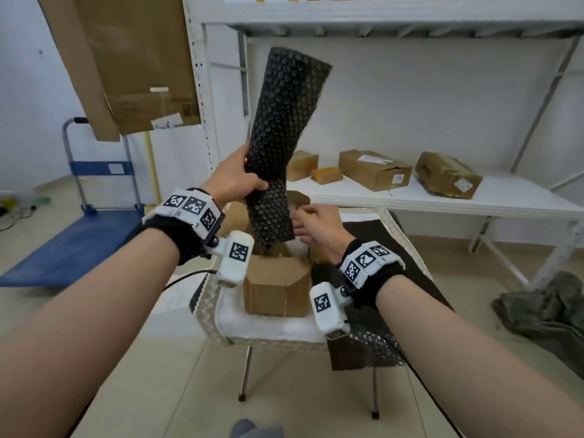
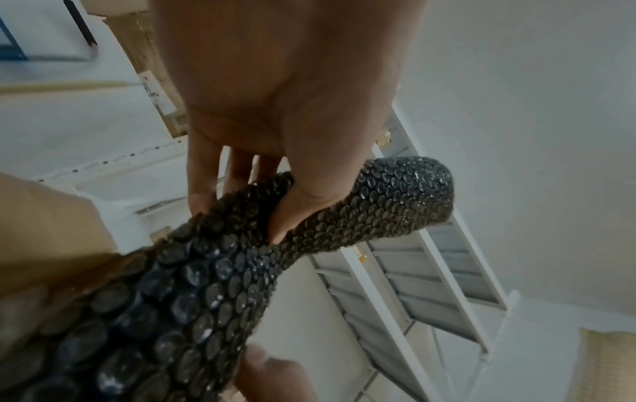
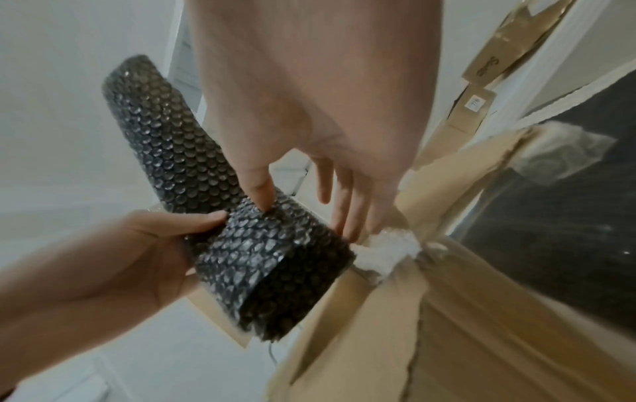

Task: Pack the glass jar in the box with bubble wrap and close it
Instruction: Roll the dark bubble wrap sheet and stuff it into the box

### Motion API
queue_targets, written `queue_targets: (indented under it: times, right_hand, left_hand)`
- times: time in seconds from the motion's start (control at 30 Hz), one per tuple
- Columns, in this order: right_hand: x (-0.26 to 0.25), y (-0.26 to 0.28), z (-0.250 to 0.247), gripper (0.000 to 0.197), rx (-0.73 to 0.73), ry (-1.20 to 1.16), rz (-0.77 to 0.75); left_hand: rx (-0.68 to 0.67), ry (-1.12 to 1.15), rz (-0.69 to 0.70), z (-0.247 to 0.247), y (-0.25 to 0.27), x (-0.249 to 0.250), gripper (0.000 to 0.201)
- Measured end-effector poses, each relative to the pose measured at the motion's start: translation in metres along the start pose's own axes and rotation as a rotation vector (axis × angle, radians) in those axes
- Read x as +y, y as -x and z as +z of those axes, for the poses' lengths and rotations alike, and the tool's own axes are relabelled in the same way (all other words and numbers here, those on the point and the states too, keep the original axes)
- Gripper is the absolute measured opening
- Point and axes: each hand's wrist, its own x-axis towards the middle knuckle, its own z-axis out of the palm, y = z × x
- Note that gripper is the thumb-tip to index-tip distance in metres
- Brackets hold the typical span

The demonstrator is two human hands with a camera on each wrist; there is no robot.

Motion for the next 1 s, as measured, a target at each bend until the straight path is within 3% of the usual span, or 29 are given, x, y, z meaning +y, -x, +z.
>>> queue_targets:
  times: [0.2,0.37,0.47,0.57,0.63,0.8,0.9,1.0]
  right_hand:
    - [0.012,-0.013,0.007,0.039,-0.209,0.401,0.021]
    - [0.012,-0.014,0.012,0.071,-0.279,0.718,-0.067]
    - [0.012,-0.013,0.010,0.093,-0.351,0.900,-0.037]
    - [0.016,-0.008,0.014,0.094,-0.380,1.094,-0.010]
    - [0.020,-0.004,0.017,0.092,-0.330,1.102,-0.063]
    - [0.012,0.004,0.013,0.116,-0.315,1.093,-0.221]
    - [0.000,0.013,0.000,0.111,-0.359,1.121,-0.198]
    - [0.001,0.023,-0.008,0.106,-0.393,1.146,-0.167]
  left_hand:
    - [-0.026,-0.174,-0.073,0.009,-0.015,-0.029,0.069]
    - [-0.042,-0.304,-0.057,0.018,-0.022,-0.048,0.067]
    - [-0.027,-0.298,-0.068,0.017,-0.025,-0.051,0.065]
    - [-0.017,-0.296,-0.065,0.014,-0.028,-0.051,0.063]
    - [-0.008,-0.298,-0.059,0.013,-0.027,-0.049,0.062]
    - [-0.046,-0.285,-0.042,0.010,-0.024,-0.040,0.064]
    - [-0.101,-0.277,-0.044,0.009,-0.021,-0.036,0.067]
    - [-0.171,-0.247,-0.057,0.013,-0.014,-0.040,0.088]
